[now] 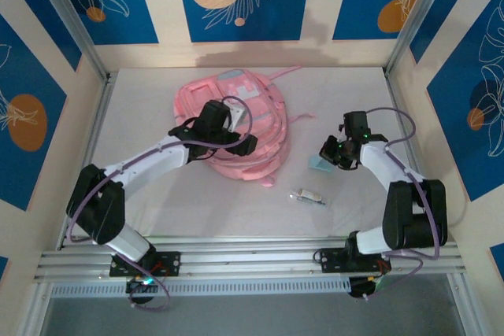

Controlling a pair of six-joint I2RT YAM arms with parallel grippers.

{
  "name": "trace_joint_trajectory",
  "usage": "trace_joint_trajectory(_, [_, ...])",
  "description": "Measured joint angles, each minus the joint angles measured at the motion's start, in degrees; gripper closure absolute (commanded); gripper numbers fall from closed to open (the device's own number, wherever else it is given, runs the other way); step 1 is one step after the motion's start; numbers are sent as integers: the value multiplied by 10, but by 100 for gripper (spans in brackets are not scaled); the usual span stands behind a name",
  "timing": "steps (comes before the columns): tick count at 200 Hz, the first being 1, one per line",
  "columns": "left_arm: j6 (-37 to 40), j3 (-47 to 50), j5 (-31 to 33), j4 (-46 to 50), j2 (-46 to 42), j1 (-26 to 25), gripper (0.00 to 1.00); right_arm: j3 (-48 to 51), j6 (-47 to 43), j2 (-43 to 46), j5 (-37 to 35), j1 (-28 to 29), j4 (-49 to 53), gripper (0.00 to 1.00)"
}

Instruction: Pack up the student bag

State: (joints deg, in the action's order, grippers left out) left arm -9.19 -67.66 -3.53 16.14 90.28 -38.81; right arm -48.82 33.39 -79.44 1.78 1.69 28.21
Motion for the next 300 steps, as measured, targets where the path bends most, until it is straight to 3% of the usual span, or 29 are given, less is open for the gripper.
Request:
trace_joint_trajectory(57, [121,-83,32,65,82,-57,9,-33,-10,55,23,-24,23,100])
trace_joint_trajectory(122, [161,-104,110,79,115,-60,19,-34,-14,76,53,-26,32,100])
trace_joint_trajectory(172, [195,-115,144,70,116,-60,20,-33,-14,76,69,-27,31,100])
trace_joint_trajectory(218, [218,-115,159,53,137,-56,34,-33,-14,76,79,-27,29,100])
trace_joint_trajectory(233, [221,-118,156,53,149,-54,41,-32,-14,76,80,-27,28,100])
trace_joint_trajectory(259, [229,-132,151,54,172,-47,64,-29,-14,76,85,-27,27,100])
trace_joint_trajectory(275, [231,-145,140,65,179,-42,94,-28,-14,76,88,-27,27,100])
trace_joint_trajectory(300, [234,-179,129,100,179,-38,100,-28,-14,76,89,-27,27,100])
